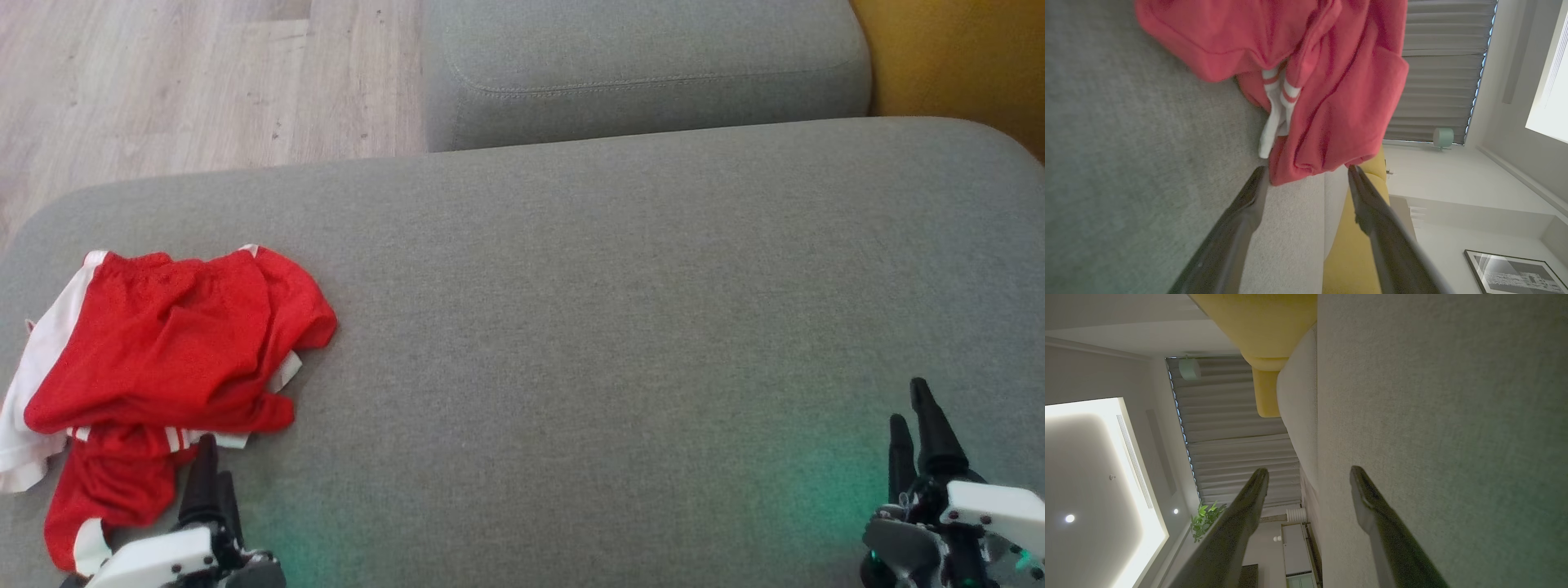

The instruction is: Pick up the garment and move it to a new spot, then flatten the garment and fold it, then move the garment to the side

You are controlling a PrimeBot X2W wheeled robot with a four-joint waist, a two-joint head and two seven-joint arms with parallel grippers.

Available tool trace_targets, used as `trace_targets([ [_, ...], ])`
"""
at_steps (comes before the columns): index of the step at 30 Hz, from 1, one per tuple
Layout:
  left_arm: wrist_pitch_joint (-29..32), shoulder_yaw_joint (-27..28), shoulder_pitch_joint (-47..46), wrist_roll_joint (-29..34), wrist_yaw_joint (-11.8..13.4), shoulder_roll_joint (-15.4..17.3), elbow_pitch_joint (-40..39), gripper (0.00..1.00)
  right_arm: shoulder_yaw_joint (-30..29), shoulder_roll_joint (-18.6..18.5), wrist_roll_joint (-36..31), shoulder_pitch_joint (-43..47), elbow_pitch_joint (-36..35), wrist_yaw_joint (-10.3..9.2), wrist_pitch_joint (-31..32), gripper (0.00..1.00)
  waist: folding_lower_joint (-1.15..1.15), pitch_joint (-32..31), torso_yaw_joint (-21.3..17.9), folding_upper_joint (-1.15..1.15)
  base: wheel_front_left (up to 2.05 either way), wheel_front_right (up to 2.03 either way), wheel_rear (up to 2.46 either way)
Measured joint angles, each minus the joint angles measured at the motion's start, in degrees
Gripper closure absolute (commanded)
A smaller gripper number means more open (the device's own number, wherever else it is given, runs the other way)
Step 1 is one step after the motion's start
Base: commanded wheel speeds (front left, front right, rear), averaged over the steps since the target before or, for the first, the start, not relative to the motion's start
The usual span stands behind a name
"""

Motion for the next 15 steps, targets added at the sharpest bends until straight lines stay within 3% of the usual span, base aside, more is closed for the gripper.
trace_targets([
  [6,-0.7,-0.2,0.0,1.5,0.0,0.0,-0.5,0.0,1.1,0.0,-0.6,-0.3,-0.4,0.0,-0.9,0.0,0.0,0.1,0.1,0.0,0.0,0.0,0.0],
  [15,-2.2,-1.4,0.0,6.4,0.1,0.0,-1.8,0.0,1.7,0.0,-7.1,-0.3,-1.1,0.0,-2.3,0.0,0.0,0.1,0.4,0.0,0.0,0.0,0.0],
])
